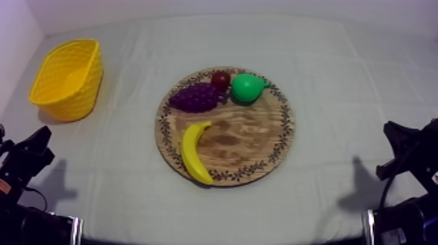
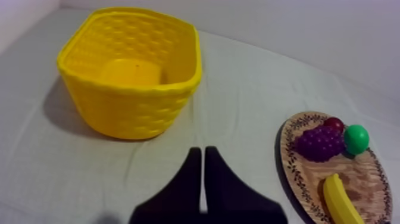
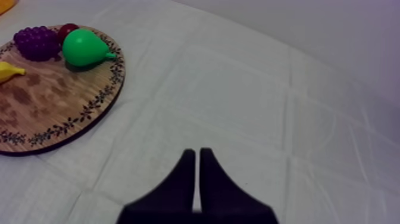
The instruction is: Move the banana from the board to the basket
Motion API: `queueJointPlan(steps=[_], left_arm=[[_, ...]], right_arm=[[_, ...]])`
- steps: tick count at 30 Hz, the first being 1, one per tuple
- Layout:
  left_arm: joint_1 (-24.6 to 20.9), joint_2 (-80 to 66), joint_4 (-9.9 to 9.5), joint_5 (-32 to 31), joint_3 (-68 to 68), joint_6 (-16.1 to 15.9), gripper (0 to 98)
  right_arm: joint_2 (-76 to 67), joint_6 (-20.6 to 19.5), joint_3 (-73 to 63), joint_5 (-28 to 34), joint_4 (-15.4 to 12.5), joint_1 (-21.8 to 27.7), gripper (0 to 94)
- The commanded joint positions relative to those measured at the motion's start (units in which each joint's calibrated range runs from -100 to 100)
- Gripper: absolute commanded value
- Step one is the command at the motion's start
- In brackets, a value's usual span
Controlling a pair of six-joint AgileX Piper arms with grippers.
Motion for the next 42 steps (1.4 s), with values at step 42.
queueJointPlan(steps=[42], left_arm=[[4.57, 25.46, 2.34, 29.79, -43.7, 3.26, 0.1]], right_arm=[[-0.04, 0.01, -0.03, -0.02, -0.02, -0.01, 0.5]])
